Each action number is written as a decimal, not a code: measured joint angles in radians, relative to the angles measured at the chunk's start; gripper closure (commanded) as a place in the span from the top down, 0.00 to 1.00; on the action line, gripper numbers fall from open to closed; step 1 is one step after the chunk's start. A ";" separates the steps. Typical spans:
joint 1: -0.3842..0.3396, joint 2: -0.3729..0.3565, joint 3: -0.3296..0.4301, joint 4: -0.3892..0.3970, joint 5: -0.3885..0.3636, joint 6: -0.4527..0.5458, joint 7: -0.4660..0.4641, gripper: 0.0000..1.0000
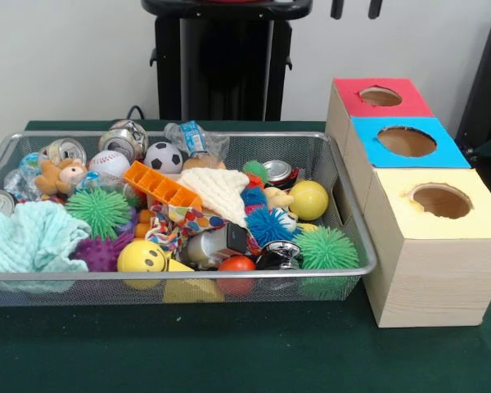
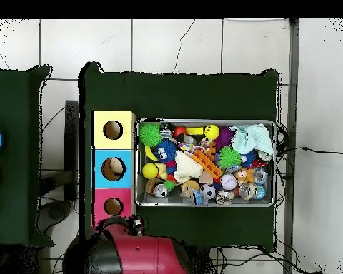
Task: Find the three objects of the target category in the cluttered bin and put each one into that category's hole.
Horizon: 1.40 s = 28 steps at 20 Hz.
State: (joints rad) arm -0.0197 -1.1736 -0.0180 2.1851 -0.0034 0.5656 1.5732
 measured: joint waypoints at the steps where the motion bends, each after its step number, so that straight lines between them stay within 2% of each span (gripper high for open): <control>1: -0.009 0.003 0.000 0.000 0.000 0.000 0.000 1.00; 13: -0.148 0.095 0.001 0.000 -0.006 -0.076 0.000 1.00; 20: -0.181 0.168 0.001 -0.002 -0.076 -0.139 0.000 1.00; 28: -0.223 0.255 0.002 -0.021 -0.121 -0.142 0.000 1.00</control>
State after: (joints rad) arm -0.2430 -0.9185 -0.0157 2.1643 -0.1242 0.4232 1.5732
